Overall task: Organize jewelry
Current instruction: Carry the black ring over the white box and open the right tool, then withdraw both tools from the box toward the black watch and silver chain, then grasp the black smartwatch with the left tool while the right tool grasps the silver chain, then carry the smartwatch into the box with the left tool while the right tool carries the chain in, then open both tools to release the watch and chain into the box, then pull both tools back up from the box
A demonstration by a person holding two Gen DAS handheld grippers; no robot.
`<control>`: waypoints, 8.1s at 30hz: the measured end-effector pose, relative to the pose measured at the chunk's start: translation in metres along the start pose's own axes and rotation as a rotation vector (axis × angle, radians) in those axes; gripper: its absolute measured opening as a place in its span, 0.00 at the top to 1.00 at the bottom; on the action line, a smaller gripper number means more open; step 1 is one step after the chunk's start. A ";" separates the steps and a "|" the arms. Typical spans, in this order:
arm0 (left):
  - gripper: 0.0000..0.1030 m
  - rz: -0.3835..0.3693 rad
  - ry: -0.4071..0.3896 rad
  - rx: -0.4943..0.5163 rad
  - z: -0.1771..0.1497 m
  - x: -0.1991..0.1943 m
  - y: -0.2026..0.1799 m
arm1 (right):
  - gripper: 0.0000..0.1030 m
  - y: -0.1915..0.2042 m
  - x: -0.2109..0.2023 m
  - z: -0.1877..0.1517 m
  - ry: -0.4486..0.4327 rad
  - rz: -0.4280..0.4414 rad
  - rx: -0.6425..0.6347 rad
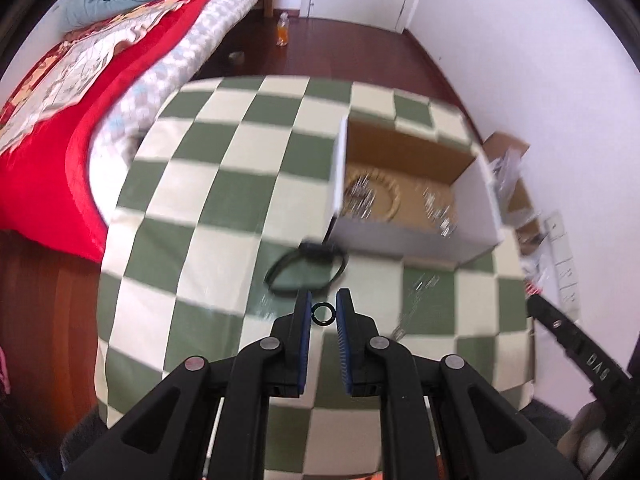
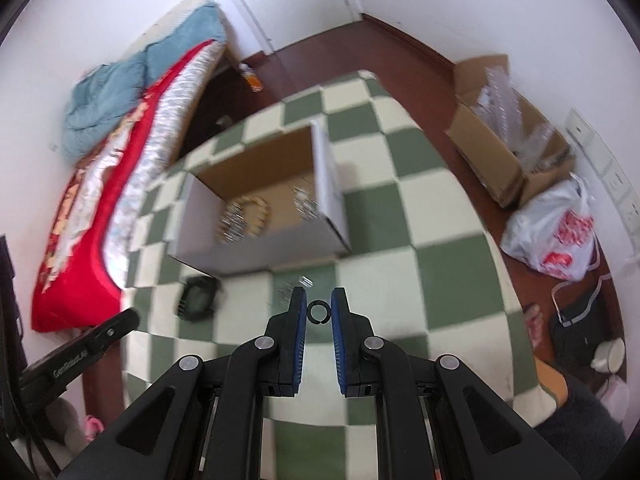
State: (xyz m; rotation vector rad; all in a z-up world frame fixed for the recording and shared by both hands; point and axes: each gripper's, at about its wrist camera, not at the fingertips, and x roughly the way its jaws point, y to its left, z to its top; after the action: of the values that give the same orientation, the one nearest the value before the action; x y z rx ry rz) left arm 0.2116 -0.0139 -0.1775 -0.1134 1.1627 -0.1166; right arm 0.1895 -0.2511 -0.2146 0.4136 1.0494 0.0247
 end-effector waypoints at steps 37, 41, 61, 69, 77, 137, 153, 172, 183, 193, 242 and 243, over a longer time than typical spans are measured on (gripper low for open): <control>0.00 0.272 -0.061 0.075 0.119 0.040 -0.002 | 0.00 0.053 0.077 0.098 0.173 -0.296 -0.200; 0.00 0.303 -0.126 0.078 0.100 0.022 0.004 | 0.00 0.062 0.066 0.085 0.153 -0.294 -0.213; 0.00 0.272 -0.286 0.044 0.038 -0.083 0.007 | 0.00 0.096 -0.045 0.049 -0.064 -0.293 -0.241; 0.00 0.309 -0.326 0.010 0.011 -0.106 0.012 | 0.00 0.095 -0.065 0.025 -0.068 -0.232 -0.219; 0.00 0.420 -0.195 0.008 -0.006 -0.043 0.041 | 0.09 0.066 -0.002 -0.009 0.067 -0.226 -0.179; 0.99 0.079 0.231 0.046 -0.081 0.088 0.010 | 0.55 -0.043 0.057 -0.056 0.224 -0.100 0.019; 0.99 0.091 0.218 0.053 -0.080 0.085 0.002 | 0.99 0.012 0.090 -0.057 0.215 -0.214 -0.224; 0.99 -0.042 -0.005 0.051 0.010 -0.020 -0.032 | 0.99 0.050 -0.046 0.034 -0.032 0.037 -0.117; 0.99 -0.047 -0.048 0.081 0.087 -0.024 -0.041 | 0.99 0.094 -0.094 0.115 -0.141 0.076 -0.186; 0.99 -0.121 0.107 0.030 0.129 0.050 -0.035 | 0.99 0.087 -0.006 0.142 0.002 0.040 -0.171; 0.00 0.249 -0.101 0.074 0.049 -0.002 -0.012 | 0.00 0.058 0.020 0.070 0.130 -0.341 -0.226; 0.00 0.246 -0.109 0.079 0.044 -0.008 -0.014 | 0.00 0.060 0.011 0.066 0.111 -0.342 -0.233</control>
State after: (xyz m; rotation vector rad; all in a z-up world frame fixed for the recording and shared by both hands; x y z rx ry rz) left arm 0.2490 -0.0251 -0.1512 0.0925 1.0536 0.0609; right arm 0.2615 -0.2144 -0.1744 0.0184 1.2007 -0.1352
